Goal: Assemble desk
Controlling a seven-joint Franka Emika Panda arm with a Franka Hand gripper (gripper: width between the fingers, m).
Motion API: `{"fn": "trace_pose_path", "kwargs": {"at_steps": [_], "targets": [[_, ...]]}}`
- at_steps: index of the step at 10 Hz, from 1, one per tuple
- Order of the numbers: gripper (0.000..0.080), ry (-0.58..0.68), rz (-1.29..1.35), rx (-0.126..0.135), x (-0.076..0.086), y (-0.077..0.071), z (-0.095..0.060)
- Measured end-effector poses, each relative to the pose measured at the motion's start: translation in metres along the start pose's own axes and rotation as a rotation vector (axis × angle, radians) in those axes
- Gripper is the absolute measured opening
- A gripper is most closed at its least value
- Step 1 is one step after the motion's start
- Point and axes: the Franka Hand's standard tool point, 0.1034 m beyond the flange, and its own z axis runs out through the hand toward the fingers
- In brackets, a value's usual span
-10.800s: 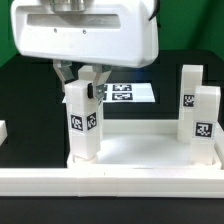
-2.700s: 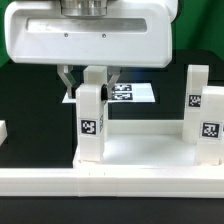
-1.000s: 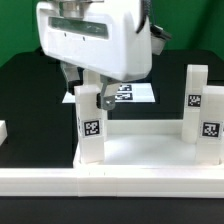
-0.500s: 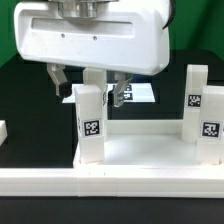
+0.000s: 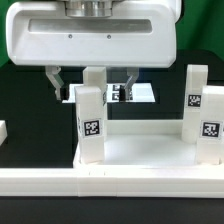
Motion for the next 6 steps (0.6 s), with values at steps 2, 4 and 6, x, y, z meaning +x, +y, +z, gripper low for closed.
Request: {"fn": "trace_pose_path", "kwargs": {"at_steps": [2, 4, 6], "targets": [[0.0648, 0.000, -0.118, -0.007, 0.0004, -0.0003, -0.0013], [0.0648, -0.002, -0.214, -0.011, 0.0004, 0.0020, -0.0014], [0.0622, -0.006, -0.278, -0.019, -0.0002, 0.0062, -0.0007]]}}
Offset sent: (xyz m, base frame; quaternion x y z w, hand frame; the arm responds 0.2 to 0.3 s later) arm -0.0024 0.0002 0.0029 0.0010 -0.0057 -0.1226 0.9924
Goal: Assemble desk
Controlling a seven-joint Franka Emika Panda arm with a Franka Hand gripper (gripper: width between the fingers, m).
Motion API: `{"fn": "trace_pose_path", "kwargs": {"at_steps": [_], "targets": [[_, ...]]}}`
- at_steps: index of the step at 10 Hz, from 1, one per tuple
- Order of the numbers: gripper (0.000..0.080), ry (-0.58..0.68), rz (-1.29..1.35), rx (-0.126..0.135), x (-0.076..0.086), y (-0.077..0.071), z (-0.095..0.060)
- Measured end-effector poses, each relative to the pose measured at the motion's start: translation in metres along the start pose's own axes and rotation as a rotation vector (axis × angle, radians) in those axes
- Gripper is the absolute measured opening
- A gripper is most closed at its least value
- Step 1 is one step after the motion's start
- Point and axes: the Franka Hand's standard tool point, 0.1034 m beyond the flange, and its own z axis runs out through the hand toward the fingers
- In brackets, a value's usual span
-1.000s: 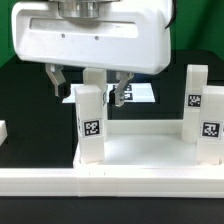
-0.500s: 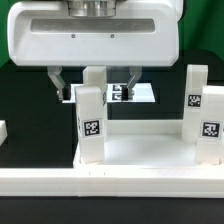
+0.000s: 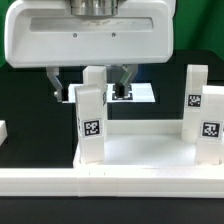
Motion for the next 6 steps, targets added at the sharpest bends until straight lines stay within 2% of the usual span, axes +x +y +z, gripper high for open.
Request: {"fn": "trace_pose_path", "kwargs": {"at_steps": [2, 6], "targets": [[0.0287, -0.001, 0.006, 0.000, -0.0002, 0.0000, 0.0004], [0.0288, -0.001, 0.047, 0.003, -0.0006, 0.0006, 0.0005]]}}
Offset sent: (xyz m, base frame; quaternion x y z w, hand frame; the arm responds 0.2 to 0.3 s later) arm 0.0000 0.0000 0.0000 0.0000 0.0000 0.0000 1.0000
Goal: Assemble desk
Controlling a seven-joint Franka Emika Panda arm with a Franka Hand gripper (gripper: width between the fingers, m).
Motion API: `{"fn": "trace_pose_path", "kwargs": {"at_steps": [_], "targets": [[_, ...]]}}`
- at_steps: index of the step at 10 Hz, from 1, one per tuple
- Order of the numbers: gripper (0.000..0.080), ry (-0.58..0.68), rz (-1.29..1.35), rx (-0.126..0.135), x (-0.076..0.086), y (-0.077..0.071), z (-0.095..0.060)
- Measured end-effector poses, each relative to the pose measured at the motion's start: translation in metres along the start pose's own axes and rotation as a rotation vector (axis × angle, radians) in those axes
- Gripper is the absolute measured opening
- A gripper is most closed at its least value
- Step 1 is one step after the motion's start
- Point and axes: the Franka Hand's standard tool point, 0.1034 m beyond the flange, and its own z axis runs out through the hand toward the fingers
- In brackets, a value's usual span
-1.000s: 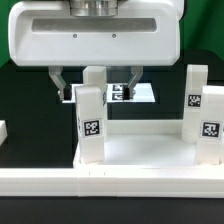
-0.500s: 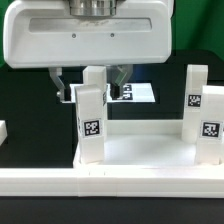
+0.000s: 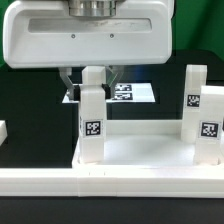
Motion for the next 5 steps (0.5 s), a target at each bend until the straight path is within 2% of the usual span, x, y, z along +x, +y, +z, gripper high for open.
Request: {"fn": "trace_pose_path", "kwargs": {"at_steps": [5], "targets": [[0.0289, 0.001, 0.610, 0.019, -0.0013, 0.0033, 0.0012]]}}
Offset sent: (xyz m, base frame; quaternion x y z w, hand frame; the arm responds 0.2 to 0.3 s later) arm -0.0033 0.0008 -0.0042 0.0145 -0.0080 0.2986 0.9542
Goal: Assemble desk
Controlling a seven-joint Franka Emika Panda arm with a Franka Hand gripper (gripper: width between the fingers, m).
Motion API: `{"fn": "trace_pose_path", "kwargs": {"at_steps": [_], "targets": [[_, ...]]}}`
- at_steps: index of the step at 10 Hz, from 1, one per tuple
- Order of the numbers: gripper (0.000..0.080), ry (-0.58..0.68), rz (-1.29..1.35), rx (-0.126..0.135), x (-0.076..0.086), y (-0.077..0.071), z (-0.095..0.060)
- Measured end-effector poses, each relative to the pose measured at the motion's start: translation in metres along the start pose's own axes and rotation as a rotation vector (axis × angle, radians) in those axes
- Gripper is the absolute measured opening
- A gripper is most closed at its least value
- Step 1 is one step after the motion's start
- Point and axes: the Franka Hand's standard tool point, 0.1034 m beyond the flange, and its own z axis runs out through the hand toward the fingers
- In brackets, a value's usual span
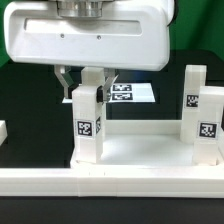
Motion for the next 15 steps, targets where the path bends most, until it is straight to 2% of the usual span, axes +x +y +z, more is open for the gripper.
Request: {"fn": "trace_pose_path", "kwargs": {"at_steps": [3, 10, 11, 12, 13, 14, 15], "targets": [[0.0290, -0.003, 0.367, 0.006, -0.0003, -0.0011, 0.0008], [0.0290, -0.008, 0.773, 0.009, -0.0008, -0.0026, 0.0012], [0.0347, -0.007, 0.750, 0.009, -0.0007, -0.0024, 0.0013], [0.0482, -0.009, 0.709, 0.008, -0.0012, -0.0021, 0.0015], [0.0482, -0.014, 0.668, 0.004, -0.0023, -0.0017, 0.0020], [0.0622, -0.021, 0.593, 0.002, -0.0037, -0.0016, 0.0023], [0.0622, -0.020, 0.478, 0.001, -0.0039, -0.0022, 0.0021]]}}
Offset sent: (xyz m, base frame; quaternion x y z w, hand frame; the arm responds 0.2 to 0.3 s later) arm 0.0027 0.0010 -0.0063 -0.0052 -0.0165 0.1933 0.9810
